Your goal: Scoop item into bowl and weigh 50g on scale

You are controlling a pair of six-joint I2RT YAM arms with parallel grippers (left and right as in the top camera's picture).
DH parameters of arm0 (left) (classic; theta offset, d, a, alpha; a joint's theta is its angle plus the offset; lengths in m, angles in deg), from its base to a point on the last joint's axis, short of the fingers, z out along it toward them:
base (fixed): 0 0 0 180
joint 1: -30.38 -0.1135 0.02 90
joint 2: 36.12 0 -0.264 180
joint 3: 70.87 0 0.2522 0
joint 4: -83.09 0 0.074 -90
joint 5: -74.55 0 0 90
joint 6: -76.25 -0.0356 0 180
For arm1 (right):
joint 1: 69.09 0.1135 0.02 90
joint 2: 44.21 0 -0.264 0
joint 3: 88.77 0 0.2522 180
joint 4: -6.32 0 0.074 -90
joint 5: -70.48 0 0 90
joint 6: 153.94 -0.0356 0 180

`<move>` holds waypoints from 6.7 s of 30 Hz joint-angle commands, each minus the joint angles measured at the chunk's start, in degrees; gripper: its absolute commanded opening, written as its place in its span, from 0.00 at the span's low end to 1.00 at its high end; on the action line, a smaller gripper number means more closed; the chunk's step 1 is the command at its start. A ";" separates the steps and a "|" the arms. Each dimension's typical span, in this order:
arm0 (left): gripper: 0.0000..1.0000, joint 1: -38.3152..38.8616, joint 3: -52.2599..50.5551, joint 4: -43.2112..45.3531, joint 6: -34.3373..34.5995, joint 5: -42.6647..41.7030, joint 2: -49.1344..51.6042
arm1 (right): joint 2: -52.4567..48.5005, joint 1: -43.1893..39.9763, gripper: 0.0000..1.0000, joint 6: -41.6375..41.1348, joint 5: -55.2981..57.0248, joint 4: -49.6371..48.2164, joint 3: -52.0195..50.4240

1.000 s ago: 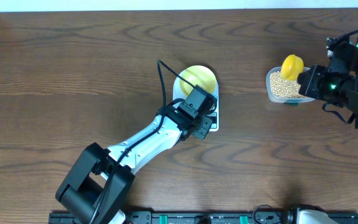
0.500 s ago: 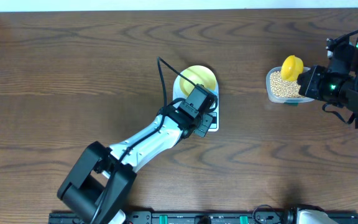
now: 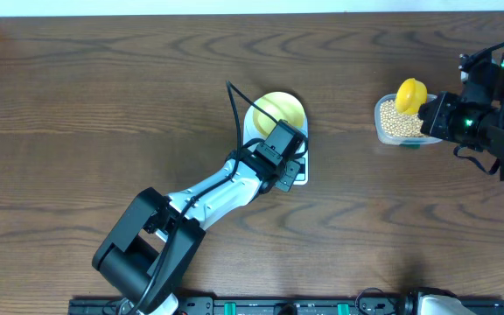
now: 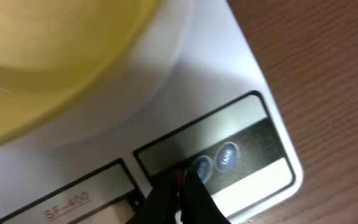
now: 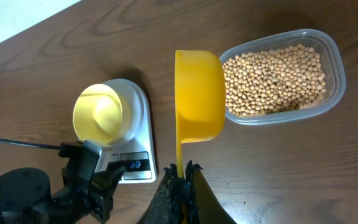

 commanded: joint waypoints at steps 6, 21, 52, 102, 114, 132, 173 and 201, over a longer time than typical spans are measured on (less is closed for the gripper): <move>0.07 -0.31 -0.09 0.07 0.50 3.41 0.50 | 0.57 -0.28 0.01 0.96 0.50 0.20 1.33; 0.08 -0.28 -0.09 0.46 1.79 2.93 0.79 | 0.57 -0.28 0.01 0.96 0.50 0.22 1.33; 0.07 -0.31 -0.09 -2.97 3.78 2.93 4.13 | 0.57 -0.28 0.01 0.98 0.52 0.35 1.33; 0.07 -0.31 0.00 -6.97 5.27 3.10 1.90 | 0.57 -0.28 0.01 1.42 1.40 1.66 1.33; 0.07 -0.20 0.00 -6.88 5.01 -1.42 -2.93 | 0.57 -0.28 0.01 1.42 1.40 1.66 1.33; 0.07 -0.20 -0.02 -6.86 4.81 -1.38 -5.57 | 0.57 -0.28 0.01 1.42 1.40 1.68 1.31; 0.08 -0.63 -0.02 -1.03 4.79 1.64 -0.15 | 0.57 -0.28 0.01 1.42 3.06 1.66 1.31; 0.07 -0.63 -0.02 -0.81 4.81 1.42 1.88 | 0.57 -0.28 0.01 1.40 3.06 1.70 1.29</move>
